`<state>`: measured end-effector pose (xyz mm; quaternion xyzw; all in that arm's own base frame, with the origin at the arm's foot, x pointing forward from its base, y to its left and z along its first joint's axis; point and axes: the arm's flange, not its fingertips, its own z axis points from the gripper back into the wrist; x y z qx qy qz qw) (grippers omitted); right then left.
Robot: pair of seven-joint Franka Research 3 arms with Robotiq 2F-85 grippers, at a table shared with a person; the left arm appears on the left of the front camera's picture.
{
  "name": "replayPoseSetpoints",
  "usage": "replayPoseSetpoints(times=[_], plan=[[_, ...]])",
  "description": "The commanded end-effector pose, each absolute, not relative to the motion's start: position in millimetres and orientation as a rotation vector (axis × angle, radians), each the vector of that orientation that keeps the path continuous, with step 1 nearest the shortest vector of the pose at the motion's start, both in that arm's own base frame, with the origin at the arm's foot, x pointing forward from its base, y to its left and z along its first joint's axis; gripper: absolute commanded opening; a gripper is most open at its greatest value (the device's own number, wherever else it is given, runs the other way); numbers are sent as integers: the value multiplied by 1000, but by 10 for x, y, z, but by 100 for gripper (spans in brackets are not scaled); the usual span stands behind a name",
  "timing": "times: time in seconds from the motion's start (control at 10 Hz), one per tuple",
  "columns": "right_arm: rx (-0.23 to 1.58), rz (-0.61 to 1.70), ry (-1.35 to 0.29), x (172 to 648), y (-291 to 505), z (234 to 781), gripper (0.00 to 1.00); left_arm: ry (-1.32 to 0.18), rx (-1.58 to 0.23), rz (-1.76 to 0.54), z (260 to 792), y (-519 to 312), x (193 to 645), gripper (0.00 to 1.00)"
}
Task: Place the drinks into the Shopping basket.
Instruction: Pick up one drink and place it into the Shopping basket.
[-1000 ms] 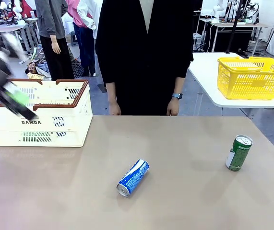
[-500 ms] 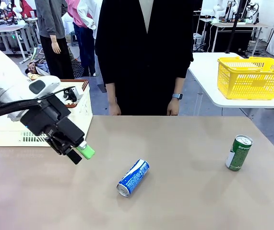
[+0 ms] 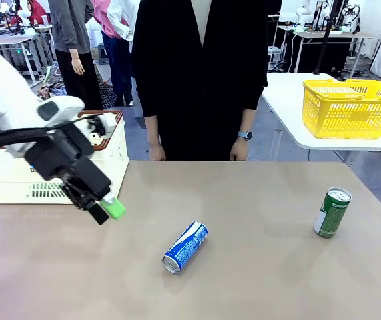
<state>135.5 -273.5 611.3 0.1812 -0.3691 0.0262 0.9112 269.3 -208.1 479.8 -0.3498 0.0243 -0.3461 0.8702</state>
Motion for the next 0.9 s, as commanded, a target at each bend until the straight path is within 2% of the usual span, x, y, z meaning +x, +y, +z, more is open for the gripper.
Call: replayPoseSetpoints(times=[0.0,0.2,0.4,0.7,0.8], plan=[[361,32,-748,1332,-2759,6152,100,71,-504,-751,4657,-3029,2773,100],[361,32,-748,1332,-2759,6152,100,48,-309,-695,4413,-3512,2836,100],[361,32,-748,1332,-2759,6152,100,-54,-167,-674,4233,-3792,2913,100],[361,32,-748,1332,-2759,6152,100,-211,-104,-654,3988,-3909,3035,100],[361,32,-748,1332,-2759,6152,100,-190,-169,-600,3956,-3899,3087,100]])
